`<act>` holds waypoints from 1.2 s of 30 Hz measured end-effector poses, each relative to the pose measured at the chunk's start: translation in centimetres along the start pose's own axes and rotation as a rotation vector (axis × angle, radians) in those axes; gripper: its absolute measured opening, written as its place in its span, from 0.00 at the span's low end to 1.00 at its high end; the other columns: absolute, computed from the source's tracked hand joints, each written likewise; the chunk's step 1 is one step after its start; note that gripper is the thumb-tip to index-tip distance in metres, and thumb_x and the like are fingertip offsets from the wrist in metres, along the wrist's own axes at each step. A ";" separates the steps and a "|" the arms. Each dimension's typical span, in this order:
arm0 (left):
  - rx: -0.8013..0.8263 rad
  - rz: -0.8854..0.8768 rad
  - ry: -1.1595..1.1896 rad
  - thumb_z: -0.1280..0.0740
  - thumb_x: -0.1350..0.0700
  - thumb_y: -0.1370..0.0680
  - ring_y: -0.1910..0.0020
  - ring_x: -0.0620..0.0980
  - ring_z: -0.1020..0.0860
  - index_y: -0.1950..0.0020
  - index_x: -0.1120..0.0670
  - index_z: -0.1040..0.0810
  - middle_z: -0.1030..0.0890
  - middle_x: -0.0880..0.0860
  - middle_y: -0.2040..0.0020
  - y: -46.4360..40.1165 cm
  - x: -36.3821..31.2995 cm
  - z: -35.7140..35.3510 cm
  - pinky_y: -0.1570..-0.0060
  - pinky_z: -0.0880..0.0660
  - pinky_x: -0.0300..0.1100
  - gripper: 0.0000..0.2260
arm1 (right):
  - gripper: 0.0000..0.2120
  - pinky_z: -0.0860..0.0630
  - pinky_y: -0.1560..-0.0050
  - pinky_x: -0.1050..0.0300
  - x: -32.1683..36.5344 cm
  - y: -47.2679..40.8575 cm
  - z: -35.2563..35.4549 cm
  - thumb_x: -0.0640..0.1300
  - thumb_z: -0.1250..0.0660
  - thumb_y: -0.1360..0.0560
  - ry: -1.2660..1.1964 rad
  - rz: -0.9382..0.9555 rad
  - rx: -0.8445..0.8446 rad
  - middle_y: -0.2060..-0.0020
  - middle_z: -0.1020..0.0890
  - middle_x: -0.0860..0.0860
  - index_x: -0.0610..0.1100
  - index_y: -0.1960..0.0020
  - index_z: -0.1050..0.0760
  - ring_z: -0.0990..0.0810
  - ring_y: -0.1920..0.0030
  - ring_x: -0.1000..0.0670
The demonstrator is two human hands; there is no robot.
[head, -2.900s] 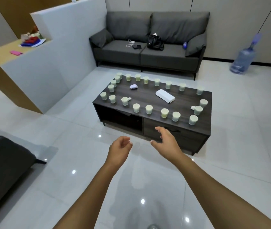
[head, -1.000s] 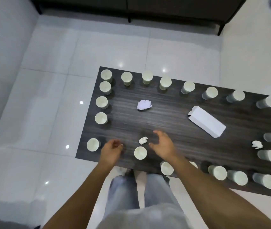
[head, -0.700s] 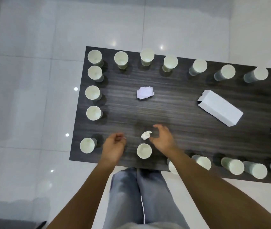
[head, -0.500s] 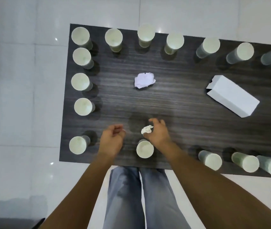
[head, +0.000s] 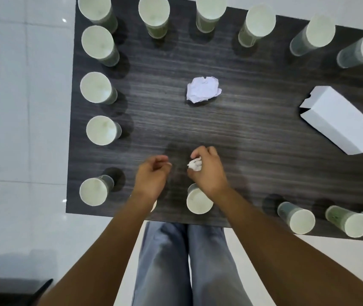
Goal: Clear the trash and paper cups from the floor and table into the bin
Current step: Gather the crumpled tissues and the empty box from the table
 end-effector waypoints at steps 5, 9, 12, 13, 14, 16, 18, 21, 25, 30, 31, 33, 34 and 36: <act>0.097 0.016 0.116 0.33 0.66 0.25 0.58 0.44 0.21 0.45 0.57 0.23 0.20 0.51 0.54 -0.2 -2.4 -0.7 0.64 0.25 0.30 0.10 | 0.19 0.25 0.49 0.50 4.7 1.0 0.5 0.35 0.29 0.35 -0.084 0.188 0.013 0.48 0.28 0.49 0.45 0.47 0.29 0.26 0.48 0.46; 0.133 -0.033 0.122 0.34 0.71 0.27 0.57 0.42 0.21 0.47 0.57 0.23 0.20 0.49 0.55 0.5 -4.2 -0.5 0.64 0.24 0.29 0.14 | 0.23 0.24 0.49 0.52 6.9 1.7 1.0 0.36 0.29 0.35 -0.085 0.242 0.006 0.46 0.29 0.51 0.48 0.44 0.31 0.25 0.46 0.49; 0.113 -0.071 0.110 0.33 0.72 0.28 0.58 0.39 0.22 0.46 0.56 0.24 0.20 0.47 0.54 1.2 -4.9 0.2 0.64 0.24 0.28 0.15 | 0.26 0.24 0.50 0.57 7.9 2.2 1.1 0.36 0.28 0.34 -0.102 0.237 0.005 0.45 0.30 0.54 0.52 0.42 0.34 0.25 0.46 0.51; 0.105 -0.080 0.107 0.32 0.71 0.28 0.59 0.39 0.22 0.47 0.55 0.24 0.20 0.47 0.55 1.3 -5.1 0.5 0.64 0.24 0.27 0.15 | 0.27 0.24 0.50 0.58 8.1 2.4 1.1 0.36 0.27 0.34 -0.101 0.240 0.004 0.44 0.31 0.54 0.53 0.41 0.34 0.25 0.46 0.52; 0.093 -0.088 0.103 0.32 0.71 0.28 0.59 0.39 0.22 0.47 0.55 0.23 0.20 0.47 0.56 1.5 -5.2 0.8 0.65 0.24 0.27 0.14 | 0.28 0.24 0.48 0.59 8.3 2.5 1.0 0.36 0.27 0.34 -0.102 0.243 0.005 0.43 0.31 0.54 0.52 0.39 0.34 0.25 0.45 0.52; 0.053 -0.098 0.103 0.32 0.70 0.27 0.60 0.40 0.23 0.48 0.56 0.23 0.20 0.49 0.57 1.6 -5.4 1.5 0.68 0.24 0.28 0.12 | 0.30 0.24 0.44 0.57 8.5 2.7 1.0 0.37 0.27 0.33 -0.113 0.242 0.012 0.40 0.31 0.54 0.51 0.35 0.34 0.25 0.43 0.54; 0.002 -0.104 0.114 0.32 0.69 0.27 0.59 0.44 0.22 0.48 0.57 0.22 0.20 0.51 0.58 1.5 -5.4 2.3 0.65 0.23 0.31 0.11 | 0.30 0.24 0.42 0.53 8.5 2.6 1.3 0.39 0.28 0.31 -0.094 0.239 0.009 0.37 0.33 0.54 0.51 0.33 0.35 0.26 0.40 0.53; -0.054 -0.112 0.120 0.32 0.67 0.26 0.56 0.48 0.22 0.49 0.57 0.21 0.19 0.53 0.56 1.1 -5.2 3.2 0.55 0.23 0.41 0.09 | 0.29 0.27 0.41 0.54 8.3 1.2 2.7 0.42 0.29 0.29 0.041 0.250 -0.055 0.36 0.33 0.51 0.50 0.31 0.36 0.30 0.36 0.49; -0.079 -0.121 0.142 0.30 0.64 0.26 0.57 0.47 0.21 0.53 0.52 0.21 0.19 0.51 0.57 0.5 -4.9 3.8 0.55 0.22 0.42 0.07 | 0.29 0.31 0.39 0.52 8.5 -2.7 5.8 0.40 0.29 0.30 0.207 0.250 -0.179 0.33 0.33 0.49 0.48 0.31 0.34 0.35 0.35 0.44; -0.105 -0.136 0.102 0.29 0.62 0.27 0.57 0.45 0.21 0.56 0.47 0.21 0.19 0.48 0.57 0.2 -4.3 4.3 0.56 0.21 0.41 0.09 | 0.29 0.32 0.35 0.48 9.1 -8.0 8.2 0.39 0.30 0.29 0.377 0.233 -0.170 0.25 0.41 0.51 0.51 0.31 0.34 0.43 0.30 0.40; -0.109 -0.139 0.093 0.28 0.62 0.27 0.57 0.44 0.21 0.56 0.47 0.22 0.19 0.48 0.57 0.2 -4.2 4.2 0.56 0.21 0.41 0.09 | 0.30 0.32 0.35 0.45 9.1 -8.8 8.3 0.39 0.30 0.29 0.417 0.227 -0.142 0.25 0.42 0.50 0.52 0.30 0.35 0.44 0.30 0.40; -0.115 -0.139 0.089 0.29 0.62 0.27 0.58 0.44 0.21 0.56 0.48 0.22 0.19 0.47 0.58 0.2 -4.0 3.9 0.55 0.22 0.40 0.09 | 0.31 0.34 0.33 0.42 9.3 -10.4 8.4 0.39 0.30 0.29 0.513 0.227 -0.084 0.25 0.43 0.50 0.52 0.29 0.36 0.45 0.29 0.39; -0.116 -0.134 0.095 0.29 0.63 0.26 0.58 0.44 0.22 0.56 0.48 0.22 0.19 0.47 0.58 0.3 -4.0 3.7 0.55 0.22 0.40 0.09 | 0.32 0.37 0.31 0.41 9.3 -11.0 8.3 0.39 0.30 0.29 0.579 0.236 -0.058 0.25 0.43 0.49 0.52 0.29 0.37 0.46 0.28 0.38; -0.118 -0.119 0.093 0.30 0.62 0.26 0.59 0.43 0.22 0.56 0.48 0.22 0.19 0.46 0.58 0.4 -3.9 3.1 0.55 0.23 0.38 0.09 | 0.32 0.46 0.27 0.38 9.1 -12.0 7.9 0.37 0.31 0.29 0.714 0.250 -0.007 0.25 0.43 0.48 0.52 0.29 0.37 0.48 0.27 0.37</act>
Point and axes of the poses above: each hand's wrist, its own y-axis away from the middle knuckle, its own z-axis out of the back of the hand, x = y × z, the point moved 3 cm from there along -y, towards the middle knuckle
